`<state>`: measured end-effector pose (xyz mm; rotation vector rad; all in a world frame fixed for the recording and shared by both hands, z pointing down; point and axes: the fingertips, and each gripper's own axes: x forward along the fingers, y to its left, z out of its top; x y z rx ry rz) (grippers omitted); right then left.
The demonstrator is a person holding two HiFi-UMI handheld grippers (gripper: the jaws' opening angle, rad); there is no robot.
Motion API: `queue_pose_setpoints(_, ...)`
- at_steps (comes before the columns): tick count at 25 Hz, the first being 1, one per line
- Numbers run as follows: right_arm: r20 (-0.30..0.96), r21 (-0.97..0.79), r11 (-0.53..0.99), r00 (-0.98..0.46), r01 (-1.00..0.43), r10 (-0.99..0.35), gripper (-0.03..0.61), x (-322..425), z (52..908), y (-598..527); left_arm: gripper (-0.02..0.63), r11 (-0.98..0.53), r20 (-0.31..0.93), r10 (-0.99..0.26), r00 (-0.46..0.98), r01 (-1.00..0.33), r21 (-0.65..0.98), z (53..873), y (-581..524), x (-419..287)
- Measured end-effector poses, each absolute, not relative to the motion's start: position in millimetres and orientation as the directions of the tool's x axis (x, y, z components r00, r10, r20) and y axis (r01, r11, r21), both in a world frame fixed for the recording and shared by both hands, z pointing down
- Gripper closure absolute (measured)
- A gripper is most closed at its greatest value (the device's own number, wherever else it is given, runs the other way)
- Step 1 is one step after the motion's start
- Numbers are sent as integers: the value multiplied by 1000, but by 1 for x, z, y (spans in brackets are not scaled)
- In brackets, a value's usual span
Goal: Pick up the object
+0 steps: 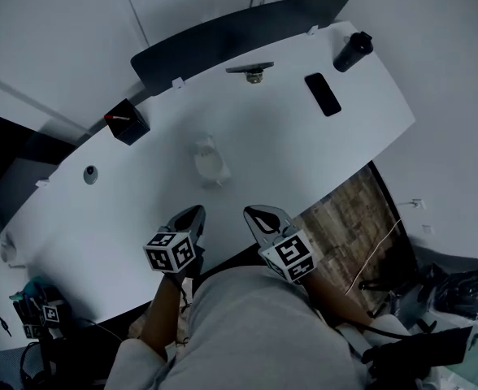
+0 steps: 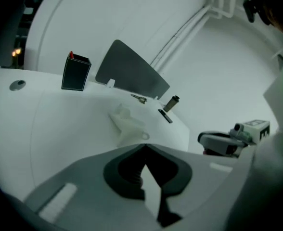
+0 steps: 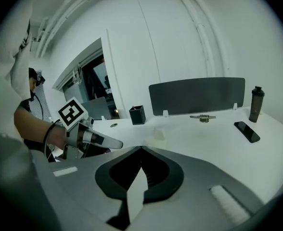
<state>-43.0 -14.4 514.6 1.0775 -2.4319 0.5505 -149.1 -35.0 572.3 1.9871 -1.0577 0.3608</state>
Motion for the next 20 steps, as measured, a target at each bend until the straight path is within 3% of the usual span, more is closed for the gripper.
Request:
queue_pose_setpoints(2, 529, -184, 634, -620, -751, -580, 577, -41, 517, -18, 609, -260, 581, -549, 601, -783, 565, 573, -45, -154)
queue_pose_setpoints(4, 538, -187, 657, -635, -731, -553, 577, -40, 522, -23, 478, -221, 566, -545, 619, -757, 615, 574, -56, -156)
queue_pose_setpoints(5, 542, -191, 668, -645, -719, -539, 577, -40, 525, -27, 465, -203, 560, -540, 628, -743, 637, 576, -63, -156)
queue_pose_setpoints(9, 520, -198, 724, -696, -661, -495, 577, -42, 520, -48, 445, -128, 569, -513, 643, -712, 690, 593, -90, -157)
queue_pose_setpoints(14, 526, -199, 741, -708, -642, -472, 577, -34, 521, -75, 442, 55, 519, -456, 723, -559, 827, 618, -125, -154)
queue_pose_setpoints(20, 542, -217, 746, -713, -630, -445, 577, -24, 526, -82, 439, 79, 505, -309, 806, -508, 858, 641, -134, -137)
